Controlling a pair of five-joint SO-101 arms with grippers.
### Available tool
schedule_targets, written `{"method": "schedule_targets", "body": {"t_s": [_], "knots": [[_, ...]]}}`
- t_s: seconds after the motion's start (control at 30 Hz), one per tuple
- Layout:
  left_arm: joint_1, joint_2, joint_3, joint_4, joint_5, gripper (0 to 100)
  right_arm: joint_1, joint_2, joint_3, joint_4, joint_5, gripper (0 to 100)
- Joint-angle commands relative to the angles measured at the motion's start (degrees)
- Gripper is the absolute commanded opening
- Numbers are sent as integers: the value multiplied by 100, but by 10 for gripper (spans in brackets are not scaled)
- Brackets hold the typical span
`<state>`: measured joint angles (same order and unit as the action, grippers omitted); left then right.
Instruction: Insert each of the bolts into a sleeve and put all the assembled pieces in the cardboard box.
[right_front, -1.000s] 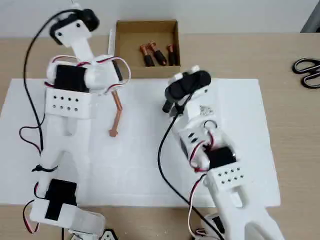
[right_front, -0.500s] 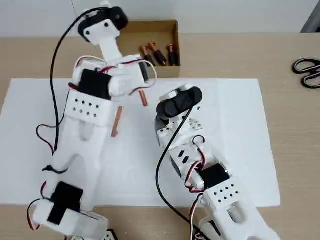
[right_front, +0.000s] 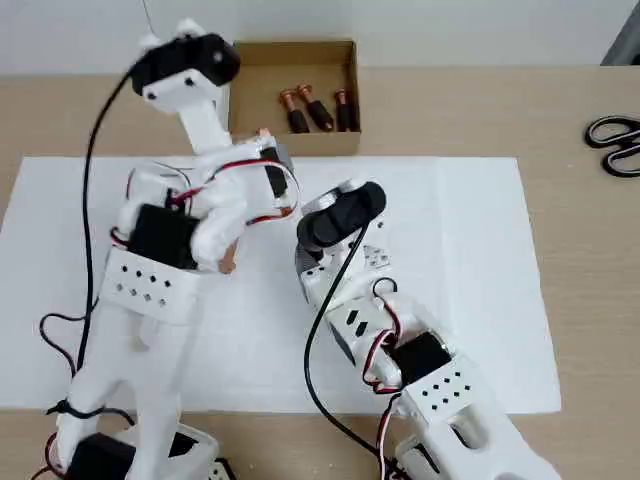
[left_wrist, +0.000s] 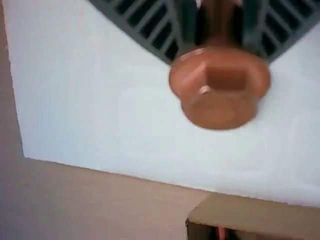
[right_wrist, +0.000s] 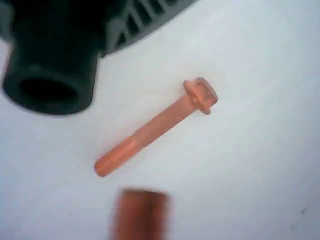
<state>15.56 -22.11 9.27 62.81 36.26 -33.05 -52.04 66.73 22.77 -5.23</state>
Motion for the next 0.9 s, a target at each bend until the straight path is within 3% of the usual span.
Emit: {"method": "schedule_targets", "body": {"t_s": [0.0,0.17,0.87], "knots": [[-18,-519,611,-967,-53,5,-48,-180,-53,-75,-53,4],[-9,-809,1244,-1565,-53,5,-48,-180,-53,-75,-53,4],[325,-862,1771,-1600,-62,5,-259,-180,-53,-119,-53,4]]}}
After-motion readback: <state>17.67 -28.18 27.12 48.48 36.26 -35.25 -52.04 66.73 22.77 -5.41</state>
